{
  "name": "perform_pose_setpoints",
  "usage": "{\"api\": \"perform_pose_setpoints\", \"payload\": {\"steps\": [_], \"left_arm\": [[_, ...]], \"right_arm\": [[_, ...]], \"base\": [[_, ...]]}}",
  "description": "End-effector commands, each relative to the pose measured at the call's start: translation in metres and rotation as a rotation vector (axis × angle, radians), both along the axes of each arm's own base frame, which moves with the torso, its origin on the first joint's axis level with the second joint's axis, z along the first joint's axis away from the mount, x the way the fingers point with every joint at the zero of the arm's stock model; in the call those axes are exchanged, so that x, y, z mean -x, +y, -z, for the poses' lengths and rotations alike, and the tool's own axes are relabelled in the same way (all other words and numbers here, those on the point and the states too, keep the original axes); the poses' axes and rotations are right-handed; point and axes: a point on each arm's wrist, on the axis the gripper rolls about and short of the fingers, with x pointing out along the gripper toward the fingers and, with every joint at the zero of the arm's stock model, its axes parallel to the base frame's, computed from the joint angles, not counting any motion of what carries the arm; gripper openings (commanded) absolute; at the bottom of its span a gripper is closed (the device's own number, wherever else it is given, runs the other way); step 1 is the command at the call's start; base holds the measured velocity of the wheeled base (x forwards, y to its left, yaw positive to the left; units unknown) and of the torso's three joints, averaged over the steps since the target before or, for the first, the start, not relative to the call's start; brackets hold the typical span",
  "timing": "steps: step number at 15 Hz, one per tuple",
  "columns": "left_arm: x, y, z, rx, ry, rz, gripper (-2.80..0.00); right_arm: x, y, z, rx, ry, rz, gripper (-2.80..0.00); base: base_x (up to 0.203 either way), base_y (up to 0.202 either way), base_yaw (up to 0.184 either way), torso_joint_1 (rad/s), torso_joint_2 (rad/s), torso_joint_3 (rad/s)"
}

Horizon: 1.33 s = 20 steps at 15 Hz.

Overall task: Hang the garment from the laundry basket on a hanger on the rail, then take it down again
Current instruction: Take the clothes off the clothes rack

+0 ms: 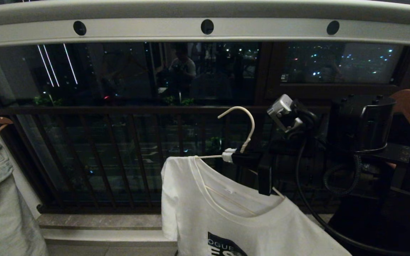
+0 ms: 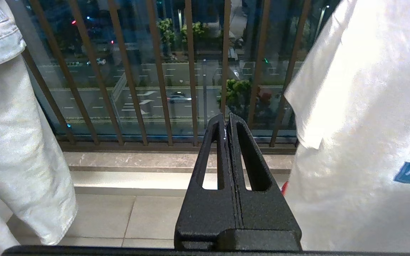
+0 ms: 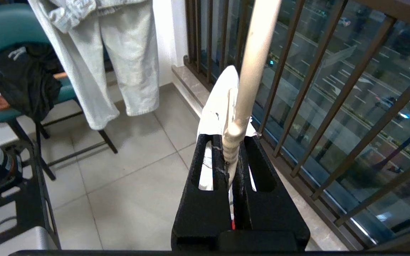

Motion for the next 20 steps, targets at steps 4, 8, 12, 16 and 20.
{"api": "perform_pose_setpoints", "payload": {"steps": [4,8,12,16,20], "left_arm": [[0.000,0.000,0.000,0.000,0.001,-0.001,-2.80],[0.000,0.000,0.000,-0.001,0.000,-0.001,-2.80],[0.005,0.000,-0.020,-0.005,-0.057,-0.002,-2.80],[-0.020,-0.003,-0.084,-0.003,0.051,0.114,-2.80],[-0.090,-0.016,-0.153,0.077,0.191,0.519,-2.80]], "right_arm": [[-0.004,0.003,0.006,0.009,0.015,-0.001,-2.80],[-0.011,0.006,0.010,0.000,0.005,0.005,-2.80],[-0.010,0.005,0.009,-0.010,-0.008,0.003,-2.80],[-0.011,0.006,0.010,-0.011,-0.010,0.005,-2.80],[-0.011,0.006,0.009,-0.016,-0.018,0.008,-2.80]], "base": [[0.000,0.000,0.000,0.000,0.00,0.000],[0.000,0.000,0.000,0.000,0.00,0.000],[0.000,0.000,0.000,0.000,0.00,0.000],[0.000,0.000,0.000,0.000,0.00,0.000],[0.000,0.000,0.000,0.000,0.00,0.000]]}}
